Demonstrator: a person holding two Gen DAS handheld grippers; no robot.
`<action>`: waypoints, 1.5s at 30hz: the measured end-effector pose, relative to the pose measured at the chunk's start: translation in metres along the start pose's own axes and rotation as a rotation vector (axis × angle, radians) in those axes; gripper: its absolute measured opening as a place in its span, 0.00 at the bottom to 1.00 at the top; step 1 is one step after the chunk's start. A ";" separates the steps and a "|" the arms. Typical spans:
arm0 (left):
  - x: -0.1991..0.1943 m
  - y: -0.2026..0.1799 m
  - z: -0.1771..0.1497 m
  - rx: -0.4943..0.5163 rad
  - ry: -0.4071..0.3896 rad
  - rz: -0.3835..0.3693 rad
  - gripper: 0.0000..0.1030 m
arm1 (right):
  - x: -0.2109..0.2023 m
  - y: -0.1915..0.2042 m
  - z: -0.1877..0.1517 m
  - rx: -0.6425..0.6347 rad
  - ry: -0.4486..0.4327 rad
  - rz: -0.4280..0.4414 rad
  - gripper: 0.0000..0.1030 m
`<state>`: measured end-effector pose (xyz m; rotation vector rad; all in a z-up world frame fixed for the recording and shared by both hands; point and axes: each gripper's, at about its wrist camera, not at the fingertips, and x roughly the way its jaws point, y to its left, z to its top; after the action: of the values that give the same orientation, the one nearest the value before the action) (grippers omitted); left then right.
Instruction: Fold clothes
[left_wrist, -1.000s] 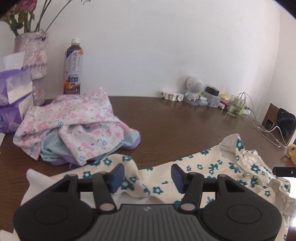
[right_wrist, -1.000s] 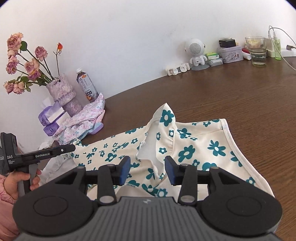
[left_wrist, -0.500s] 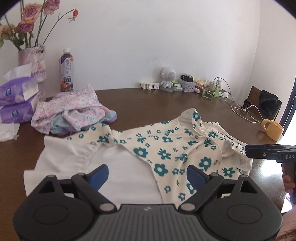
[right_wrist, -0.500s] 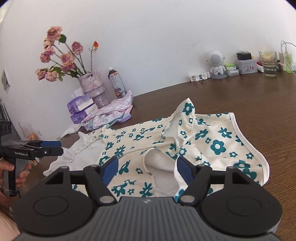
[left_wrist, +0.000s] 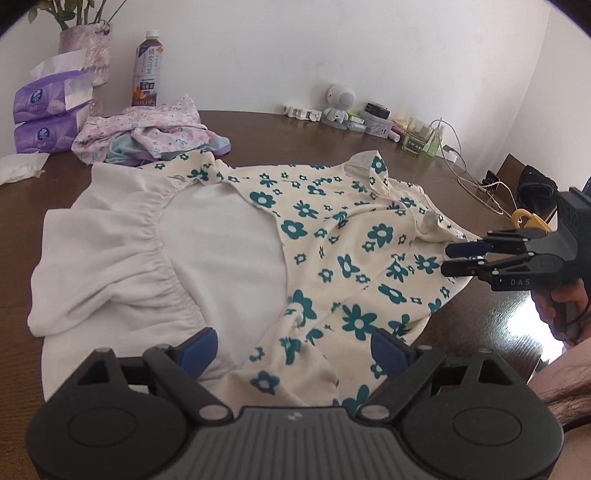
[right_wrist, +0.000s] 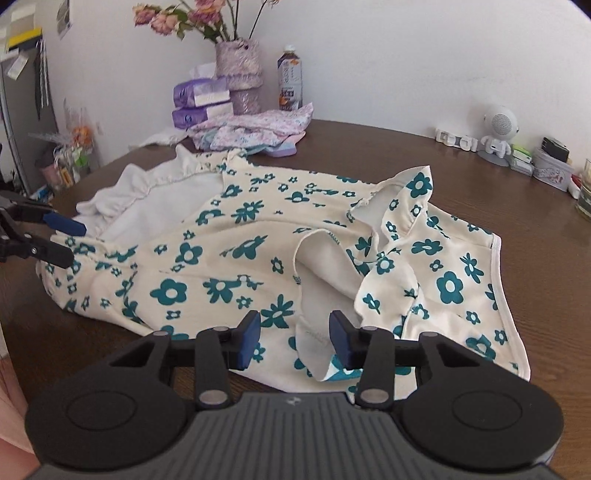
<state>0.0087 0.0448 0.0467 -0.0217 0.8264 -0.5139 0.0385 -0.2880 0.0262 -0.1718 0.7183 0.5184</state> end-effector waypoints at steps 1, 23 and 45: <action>0.001 0.000 -0.001 0.000 0.009 0.002 0.83 | 0.003 0.000 0.002 -0.025 0.019 0.000 0.41; -0.006 0.000 0.003 0.232 0.115 -0.058 0.07 | -0.039 -0.035 0.013 0.102 0.201 0.236 0.03; -0.046 -0.025 0.026 0.497 0.038 0.027 0.04 | -0.069 -0.027 0.025 0.036 0.131 0.248 0.02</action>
<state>-0.0095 0.0387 0.1015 0.4564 0.7163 -0.6844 0.0230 -0.3301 0.0907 -0.0839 0.8824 0.7347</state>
